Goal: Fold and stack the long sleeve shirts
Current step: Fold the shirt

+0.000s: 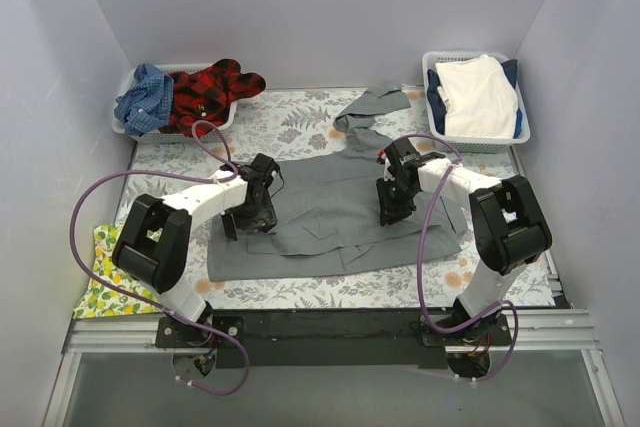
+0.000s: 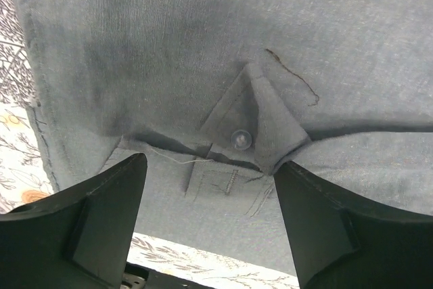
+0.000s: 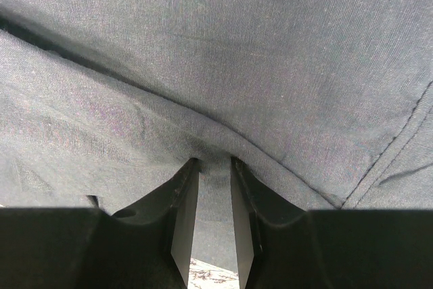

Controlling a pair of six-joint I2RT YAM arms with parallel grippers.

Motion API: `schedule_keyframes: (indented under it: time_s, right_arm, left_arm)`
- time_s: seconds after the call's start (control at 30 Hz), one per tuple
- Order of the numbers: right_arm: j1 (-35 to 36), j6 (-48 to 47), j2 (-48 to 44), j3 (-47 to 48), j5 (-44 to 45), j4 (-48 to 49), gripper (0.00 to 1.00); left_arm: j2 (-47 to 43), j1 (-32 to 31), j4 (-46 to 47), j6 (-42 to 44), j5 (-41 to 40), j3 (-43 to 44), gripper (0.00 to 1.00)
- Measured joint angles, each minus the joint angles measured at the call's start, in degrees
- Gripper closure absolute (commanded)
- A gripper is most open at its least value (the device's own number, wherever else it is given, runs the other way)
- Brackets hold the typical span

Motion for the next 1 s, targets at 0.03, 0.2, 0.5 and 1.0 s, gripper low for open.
schedule_keyframes:
  time_s: [0.03,0.2,0.5,1.0]
  right_arm:
    - [0.0,0.0,0.0,0.0,0.0,0.0,0.66]
    - [0.0,0.0,0.0,0.0,0.0,0.0,0.66]
    - [0.0,0.0,0.0,0.0,0.0,0.0,0.66]
    - [0.0,0.0,0.0,0.0,0.1,0.0,0.66]
  left_arm:
    - [0.2,0.0,0.1,-0.1,0.0,-0.3,0.23]
    - [-0.6,0.0,0.1,-1.2,-0.8,-0.3,0.23]
    - [-9.6,0.3,-0.7,-4.7,-2.8,0.9,0.5]
    - [-2.0,2.4,6.6,-2.3,2.2,-1.4,0.57]
